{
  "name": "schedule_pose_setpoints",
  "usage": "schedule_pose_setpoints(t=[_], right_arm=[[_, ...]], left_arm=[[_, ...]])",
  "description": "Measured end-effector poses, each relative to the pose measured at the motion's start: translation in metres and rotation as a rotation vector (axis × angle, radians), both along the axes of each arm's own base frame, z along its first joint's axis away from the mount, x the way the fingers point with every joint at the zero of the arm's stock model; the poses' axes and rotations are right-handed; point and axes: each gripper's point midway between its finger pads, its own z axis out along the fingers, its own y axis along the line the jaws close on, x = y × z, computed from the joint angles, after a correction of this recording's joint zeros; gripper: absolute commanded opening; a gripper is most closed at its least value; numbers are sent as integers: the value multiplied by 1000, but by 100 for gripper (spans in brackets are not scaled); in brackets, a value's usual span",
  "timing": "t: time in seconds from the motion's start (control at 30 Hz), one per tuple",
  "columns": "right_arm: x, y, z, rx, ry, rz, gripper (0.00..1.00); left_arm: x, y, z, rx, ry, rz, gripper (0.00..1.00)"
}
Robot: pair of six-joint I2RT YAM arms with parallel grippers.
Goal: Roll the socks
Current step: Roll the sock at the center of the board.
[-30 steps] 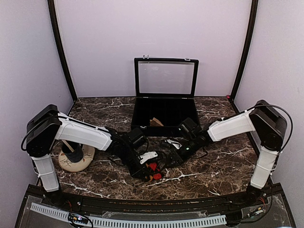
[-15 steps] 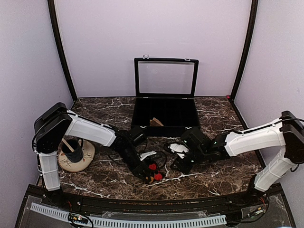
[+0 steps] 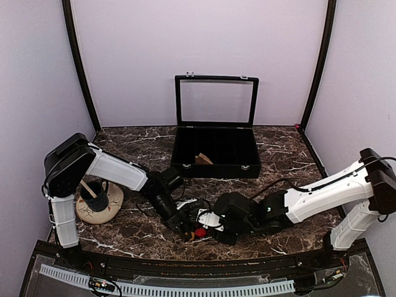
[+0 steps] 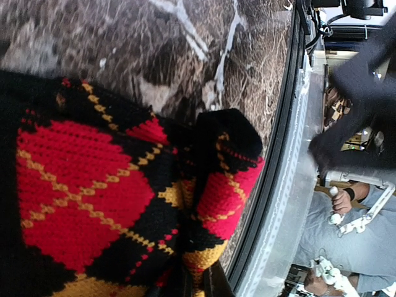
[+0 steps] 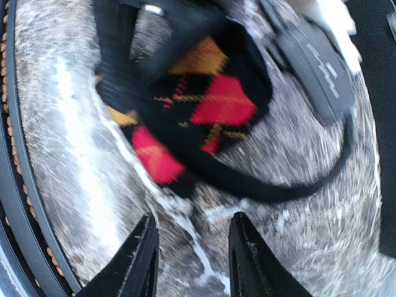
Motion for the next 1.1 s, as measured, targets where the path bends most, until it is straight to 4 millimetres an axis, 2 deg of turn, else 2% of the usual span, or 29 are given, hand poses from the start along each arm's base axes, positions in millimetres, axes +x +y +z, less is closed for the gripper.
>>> schedule_pose_setpoints(t=[0.1, 0.23, 0.53, 0.9, 1.1], right_arm=[[-11, 14, -5, -38, -50, 67, 42], [-21, 23, -14, -91, -89, 127, 46], [-23, 40, -17, -153, -162, 207, 48], [-20, 42, -36, -246, -205, 280, 45], [-14, 41, -43, -277, -212, 300, 35]], left_arm=[[-2, 3, 0, -2, 24, 6, 0], [-2, 4, 0, -6, 37, 9, 0], [-4, 7, 0, -11, 71, 7, 0], [-5, 12, 0, -20, 96, 3, 0], [-4, 13, 1, -29, 103, 3, 0]])
